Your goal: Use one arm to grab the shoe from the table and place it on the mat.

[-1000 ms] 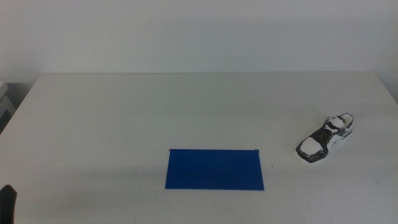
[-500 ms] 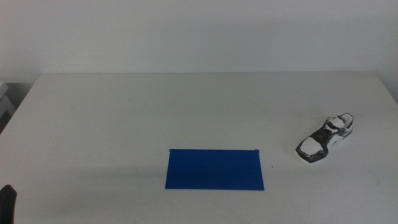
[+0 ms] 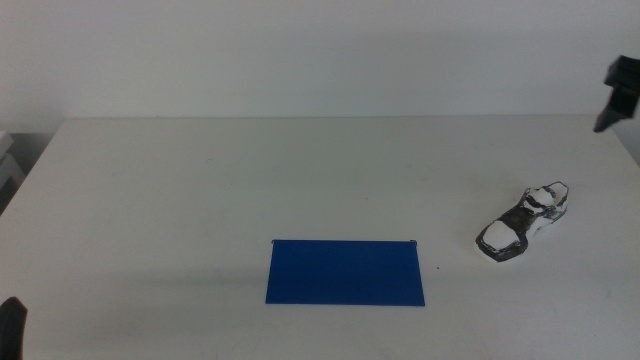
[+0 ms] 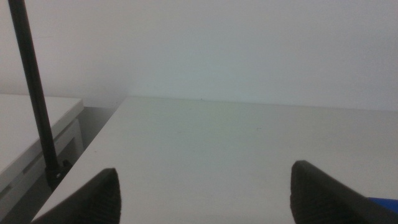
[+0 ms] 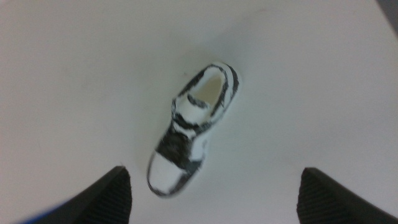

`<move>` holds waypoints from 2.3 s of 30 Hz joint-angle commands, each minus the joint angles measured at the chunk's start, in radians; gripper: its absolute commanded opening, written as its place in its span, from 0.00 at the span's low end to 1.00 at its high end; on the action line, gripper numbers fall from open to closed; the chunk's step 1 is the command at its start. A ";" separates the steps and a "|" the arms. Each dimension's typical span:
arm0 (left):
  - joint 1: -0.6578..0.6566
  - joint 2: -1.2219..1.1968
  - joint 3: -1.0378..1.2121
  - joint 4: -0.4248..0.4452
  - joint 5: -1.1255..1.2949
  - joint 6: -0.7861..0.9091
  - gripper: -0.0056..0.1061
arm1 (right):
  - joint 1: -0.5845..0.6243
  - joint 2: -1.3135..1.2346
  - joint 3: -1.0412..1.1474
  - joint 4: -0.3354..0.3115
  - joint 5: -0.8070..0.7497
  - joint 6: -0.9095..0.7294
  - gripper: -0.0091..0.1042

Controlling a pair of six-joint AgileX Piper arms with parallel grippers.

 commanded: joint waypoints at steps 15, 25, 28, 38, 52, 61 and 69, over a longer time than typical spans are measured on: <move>-0.005 -0.007 0.005 -0.004 -0.081 -0.003 0.89 | 0.042 0.328 -0.130 -0.086 -0.125 0.430 0.85; -0.005 -0.007 0.005 -0.004 -0.081 -0.003 0.89 | 0.071 0.461 -0.130 -0.079 -0.208 0.462 0.85; -0.005 -0.007 0.005 -0.004 -0.081 -0.003 0.89 | 0.071 0.489 -0.130 -0.082 -0.224 0.462 0.85; -0.005 -0.007 0.005 -0.004 -0.081 -0.003 0.89 | 0.070 0.531 -0.130 -0.083 -0.226 0.457 0.79; -0.005 -0.007 0.005 -0.004 -0.081 -0.003 0.89 | 0.079 0.529 -0.130 -0.063 -0.217 0.458 0.05; -0.005 -0.007 0.005 -0.004 -0.081 -0.003 0.89 | 0.082 0.527 -0.143 -0.115 -0.073 0.565 0.05; -0.005 -0.007 0.005 -0.004 -0.081 -0.003 0.89 | 0.222 0.460 -0.232 -0.326 0.153 0.805 0.05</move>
